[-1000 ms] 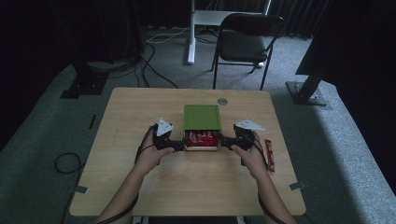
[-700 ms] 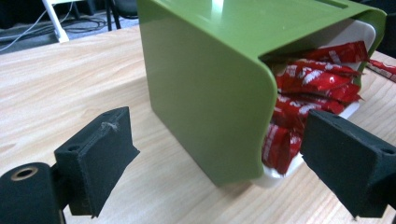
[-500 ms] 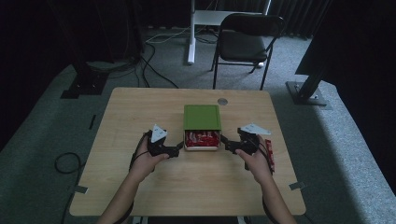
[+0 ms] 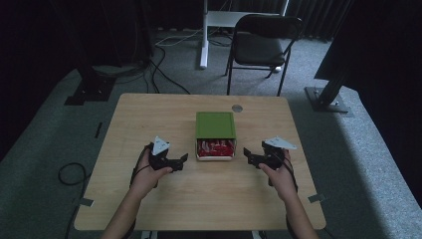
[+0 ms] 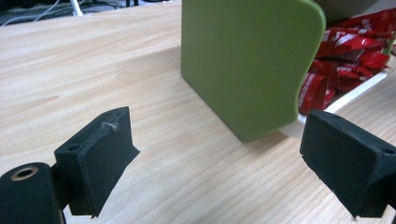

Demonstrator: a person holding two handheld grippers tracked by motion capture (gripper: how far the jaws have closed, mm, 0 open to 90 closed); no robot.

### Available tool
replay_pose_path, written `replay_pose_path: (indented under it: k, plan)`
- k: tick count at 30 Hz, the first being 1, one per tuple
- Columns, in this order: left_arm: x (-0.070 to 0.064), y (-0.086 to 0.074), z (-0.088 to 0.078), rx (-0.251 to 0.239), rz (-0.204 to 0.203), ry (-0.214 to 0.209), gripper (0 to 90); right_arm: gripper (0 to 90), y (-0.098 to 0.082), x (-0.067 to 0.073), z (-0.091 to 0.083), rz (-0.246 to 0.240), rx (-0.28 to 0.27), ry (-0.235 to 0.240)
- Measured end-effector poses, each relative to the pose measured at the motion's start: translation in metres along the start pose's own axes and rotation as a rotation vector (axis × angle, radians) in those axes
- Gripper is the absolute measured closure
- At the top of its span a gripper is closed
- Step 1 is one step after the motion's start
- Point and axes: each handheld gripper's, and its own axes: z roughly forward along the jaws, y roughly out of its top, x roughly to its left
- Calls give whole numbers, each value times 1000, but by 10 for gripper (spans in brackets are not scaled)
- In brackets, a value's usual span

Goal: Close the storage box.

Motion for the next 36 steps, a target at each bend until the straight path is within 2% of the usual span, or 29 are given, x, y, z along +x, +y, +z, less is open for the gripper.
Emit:
replay_pose_path:
  k: [6,10,13,17,18,19,25,34,36]
  plan:
    - [6,-9,-6,0,-26,6,105,127,-9,-12,-8,4,17,-32]
    - [11,-16,-11,38,-18,25,107,127,-13,-17,-12,4,21,-48]
    - [14,-22,-15,55,-34,36,107,127,-18,-21,-14,2,31,-64]
    - [21,-29,-22,70,-60,78,107,127,-25,-26,-15,-4,50,-83]
    - [21,-29,-22,70,-60,78,107,127,-25,-26,-15,-4,50,-83]
    - [24,-33,-25,70,-85,99,107,127,-28,-29,-16,-14,59,-92]
    - [33,-41,-34,77,-123,152,107,127,-37,-35,-18,-20,77,-116]
    - [42,-59,-48,103,-151,190,107,128,-49,-41,-21,-21,100,-152]
    - [45,-62,-52,108,-157,199,107,127,-52,-42,-21,-5,102,-157]
